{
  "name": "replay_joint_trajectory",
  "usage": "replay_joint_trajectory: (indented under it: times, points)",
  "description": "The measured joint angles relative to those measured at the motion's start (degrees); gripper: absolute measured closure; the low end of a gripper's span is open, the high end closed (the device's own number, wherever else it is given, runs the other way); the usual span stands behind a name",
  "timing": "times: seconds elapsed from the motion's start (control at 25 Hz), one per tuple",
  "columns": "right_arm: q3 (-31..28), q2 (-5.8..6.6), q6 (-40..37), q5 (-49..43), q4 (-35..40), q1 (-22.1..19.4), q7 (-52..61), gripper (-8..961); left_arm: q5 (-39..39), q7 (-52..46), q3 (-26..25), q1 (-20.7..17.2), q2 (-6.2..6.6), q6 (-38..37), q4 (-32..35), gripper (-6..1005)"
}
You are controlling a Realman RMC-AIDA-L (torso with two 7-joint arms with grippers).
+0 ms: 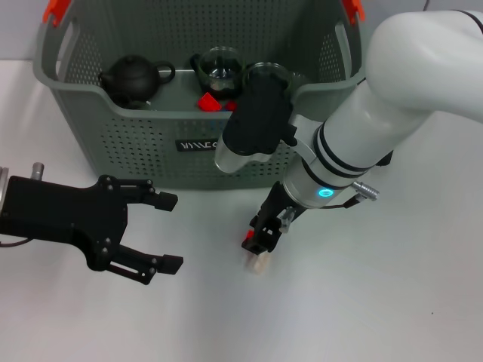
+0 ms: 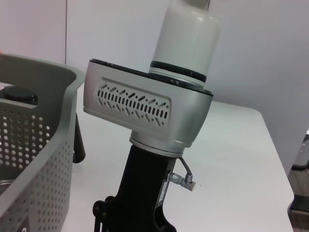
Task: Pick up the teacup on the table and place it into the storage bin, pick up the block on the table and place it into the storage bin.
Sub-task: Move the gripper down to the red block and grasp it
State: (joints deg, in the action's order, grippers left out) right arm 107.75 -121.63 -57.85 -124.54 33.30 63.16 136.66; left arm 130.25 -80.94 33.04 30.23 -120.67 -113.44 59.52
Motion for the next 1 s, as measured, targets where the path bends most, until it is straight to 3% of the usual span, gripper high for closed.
replay_joint_trajectory:
  times: [0.36, 1.0]
  points:
    - [0.14, -0.10, 0.00, 1.28, 0.00, 0.21, 0.01, 562, 0.13, 0.00, 0.00, 0.20, 0.00, 0.38, -0.18, 64]
    - [0.18, -0.02, 0.29, 1.50, -0.87, 0.31, 0.02, 572, 0.11, 0.00, 0.00, 0.35, 0.00, 0.60, -0.37, 64]
